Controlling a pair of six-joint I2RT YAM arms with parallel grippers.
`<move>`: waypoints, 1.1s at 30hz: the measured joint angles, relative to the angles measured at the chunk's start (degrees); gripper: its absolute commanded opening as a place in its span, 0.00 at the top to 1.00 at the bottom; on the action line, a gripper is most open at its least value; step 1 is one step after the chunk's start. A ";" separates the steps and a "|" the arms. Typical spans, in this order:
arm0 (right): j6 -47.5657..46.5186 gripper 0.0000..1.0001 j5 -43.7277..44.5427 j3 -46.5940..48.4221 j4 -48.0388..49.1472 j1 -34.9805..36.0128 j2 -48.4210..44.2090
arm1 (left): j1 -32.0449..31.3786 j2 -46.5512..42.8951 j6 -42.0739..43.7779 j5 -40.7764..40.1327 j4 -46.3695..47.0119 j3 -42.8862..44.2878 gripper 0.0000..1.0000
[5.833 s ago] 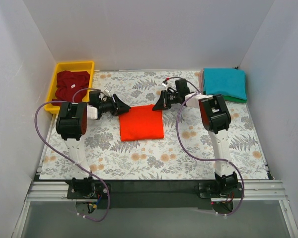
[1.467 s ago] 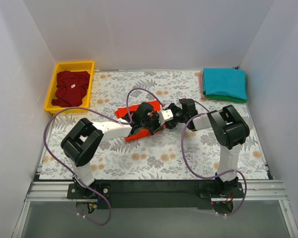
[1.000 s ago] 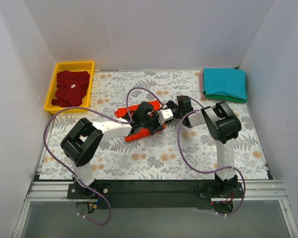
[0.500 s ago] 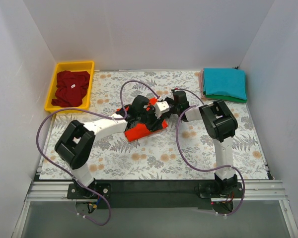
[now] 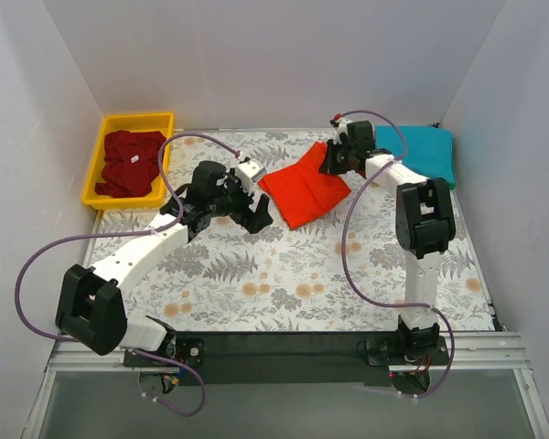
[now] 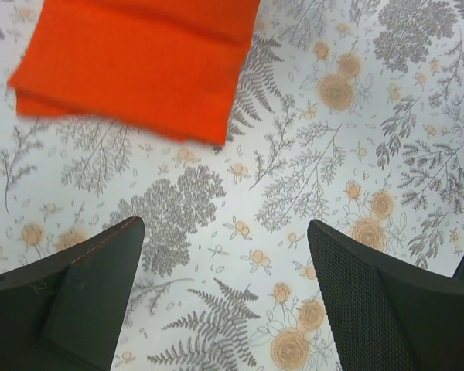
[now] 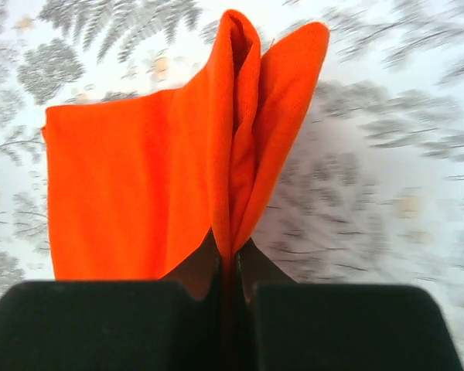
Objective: Fold and stack the t-shirts
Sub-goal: Neatly place the folded tshirt to the corner
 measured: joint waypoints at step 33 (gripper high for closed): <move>-16.20 0.99 2.71 27.71 -17.18 -12.96 -0.44 | 0.90 -4.72 -4.02 -1.88 -2.38 -7.50 0.13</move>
